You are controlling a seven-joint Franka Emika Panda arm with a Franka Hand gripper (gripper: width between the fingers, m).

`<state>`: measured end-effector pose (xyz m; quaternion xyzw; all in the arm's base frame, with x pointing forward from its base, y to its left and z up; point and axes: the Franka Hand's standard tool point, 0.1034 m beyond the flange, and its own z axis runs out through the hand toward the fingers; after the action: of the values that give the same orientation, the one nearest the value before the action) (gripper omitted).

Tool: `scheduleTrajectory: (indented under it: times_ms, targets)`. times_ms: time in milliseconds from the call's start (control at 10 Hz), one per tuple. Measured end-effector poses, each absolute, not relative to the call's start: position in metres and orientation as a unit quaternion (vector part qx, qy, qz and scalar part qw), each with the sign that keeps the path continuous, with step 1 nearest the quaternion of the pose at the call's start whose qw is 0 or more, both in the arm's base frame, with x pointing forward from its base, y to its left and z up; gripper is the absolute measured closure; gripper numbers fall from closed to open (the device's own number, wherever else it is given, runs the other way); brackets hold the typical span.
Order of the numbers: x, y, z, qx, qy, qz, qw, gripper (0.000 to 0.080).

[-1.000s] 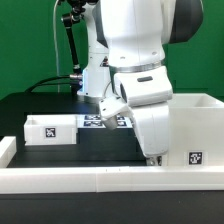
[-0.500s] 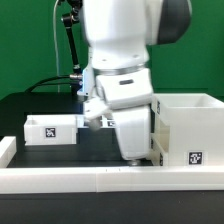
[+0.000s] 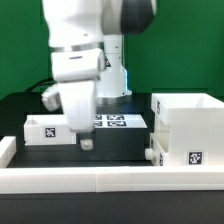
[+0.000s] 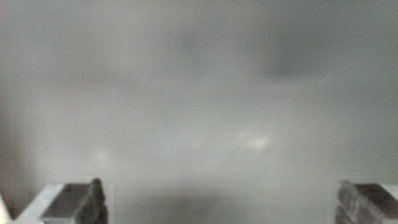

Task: Assemble drawer

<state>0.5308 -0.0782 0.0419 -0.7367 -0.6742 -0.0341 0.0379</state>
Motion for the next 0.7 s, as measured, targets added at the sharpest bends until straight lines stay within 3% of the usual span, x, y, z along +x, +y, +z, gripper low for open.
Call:
scheduleTrajectory:
  times_ms: [300, 700]
  targets:
    - [0.499, -0.097, 0.057, -0.759, -0.650, -0.029, 0.030, 0.0151]
    - [0.499, -0.095, 0.054, -0.812, -0.582, -0.025, 0.035, 0.0151]
